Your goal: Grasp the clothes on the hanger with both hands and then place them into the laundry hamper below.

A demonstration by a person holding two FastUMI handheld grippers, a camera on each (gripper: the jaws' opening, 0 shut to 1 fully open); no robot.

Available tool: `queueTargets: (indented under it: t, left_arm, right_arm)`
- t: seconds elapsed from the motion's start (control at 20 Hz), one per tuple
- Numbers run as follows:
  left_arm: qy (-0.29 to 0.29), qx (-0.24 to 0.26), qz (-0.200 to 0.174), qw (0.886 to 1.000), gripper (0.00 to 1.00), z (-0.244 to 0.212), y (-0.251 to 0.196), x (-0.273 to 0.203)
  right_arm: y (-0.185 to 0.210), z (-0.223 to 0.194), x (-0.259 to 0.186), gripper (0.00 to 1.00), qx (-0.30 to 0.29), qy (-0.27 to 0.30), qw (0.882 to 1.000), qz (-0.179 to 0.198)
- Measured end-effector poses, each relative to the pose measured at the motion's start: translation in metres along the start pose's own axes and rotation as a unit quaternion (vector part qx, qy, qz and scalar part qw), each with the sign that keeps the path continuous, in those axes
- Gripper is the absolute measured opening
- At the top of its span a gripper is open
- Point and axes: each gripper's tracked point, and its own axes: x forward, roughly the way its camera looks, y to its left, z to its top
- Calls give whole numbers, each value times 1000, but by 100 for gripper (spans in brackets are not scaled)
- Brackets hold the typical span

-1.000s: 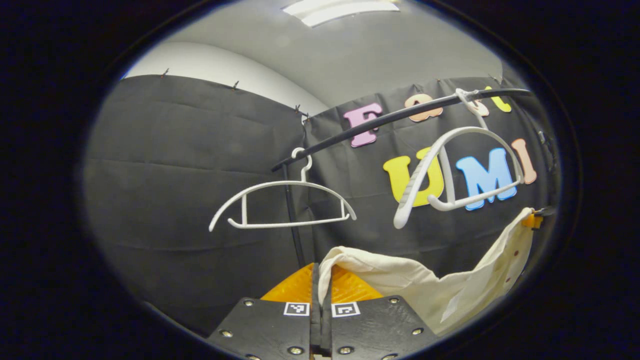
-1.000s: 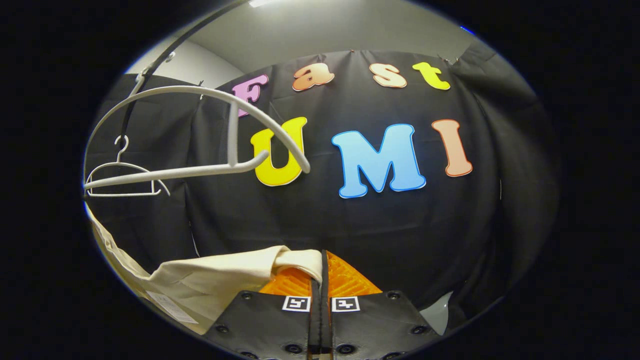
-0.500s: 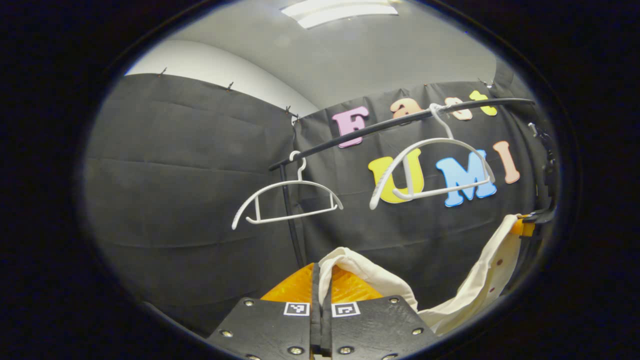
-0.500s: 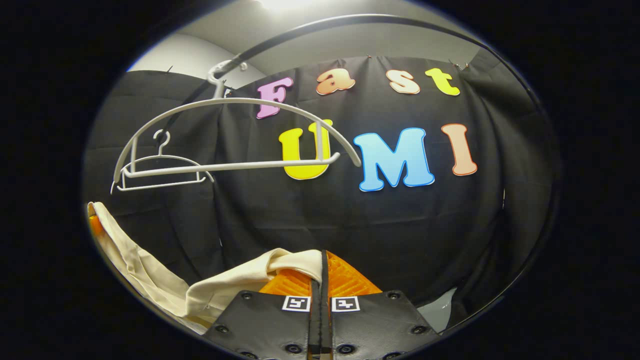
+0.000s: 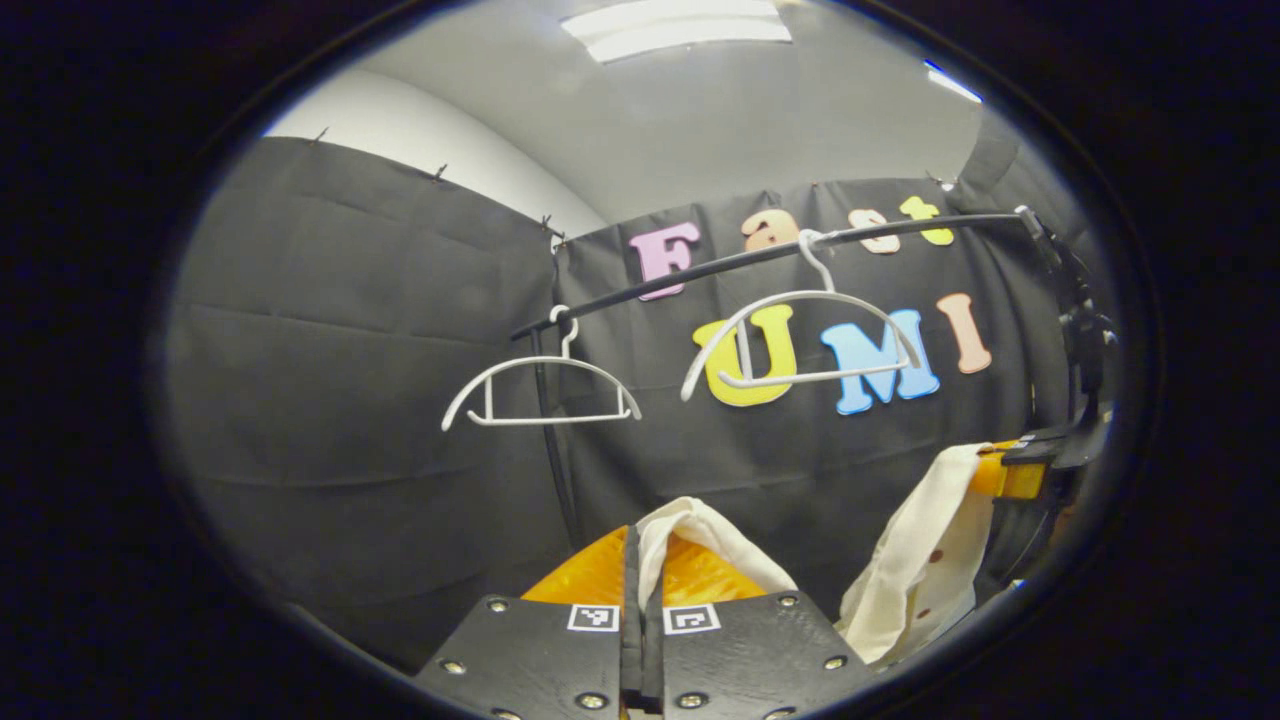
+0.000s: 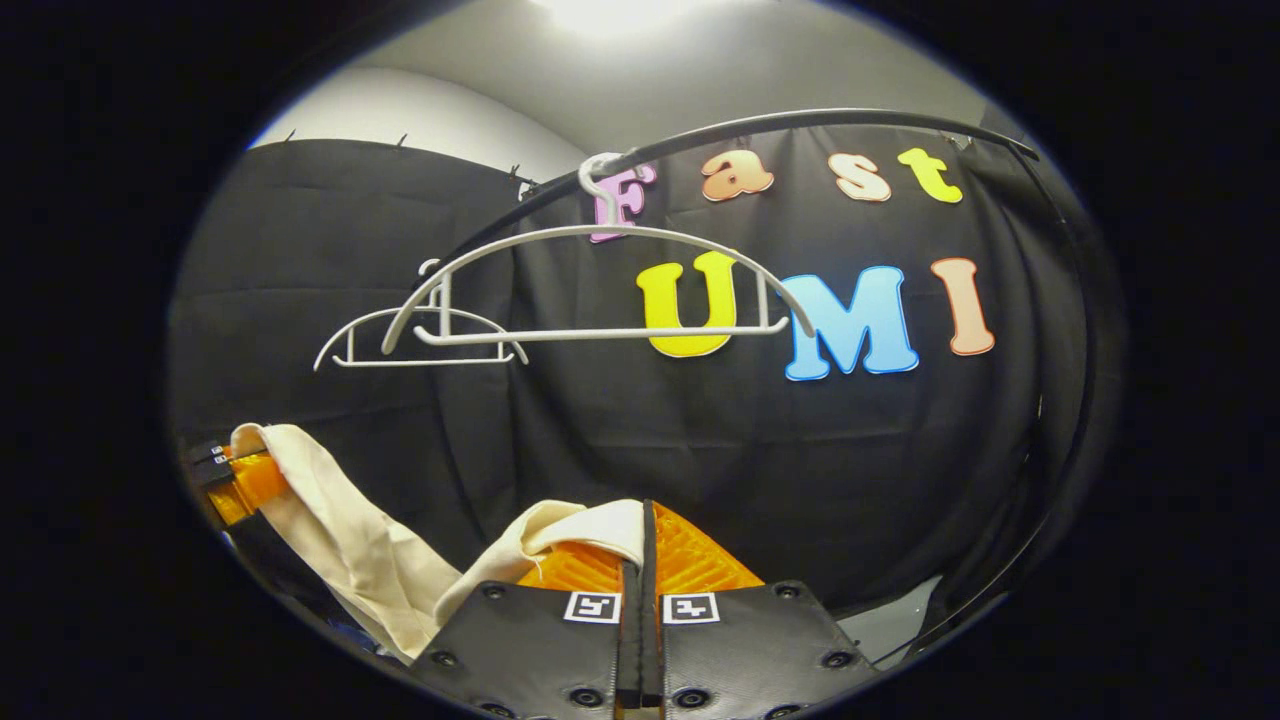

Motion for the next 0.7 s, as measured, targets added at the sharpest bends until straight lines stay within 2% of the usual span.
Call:
queueTargets:
  t: [0.35, 0.7]
  left_arm:
    - [5, -31, -30, 999, 2, -21, -14, -14]
    - [31, -42, -57, 997, 1, -77, -37, -12]
  right_arm:
    - [62, -26, -18, 2, 9, 15, 998, 52]
    - [62, -87, -16, 0, 17, 53, 998, 43]
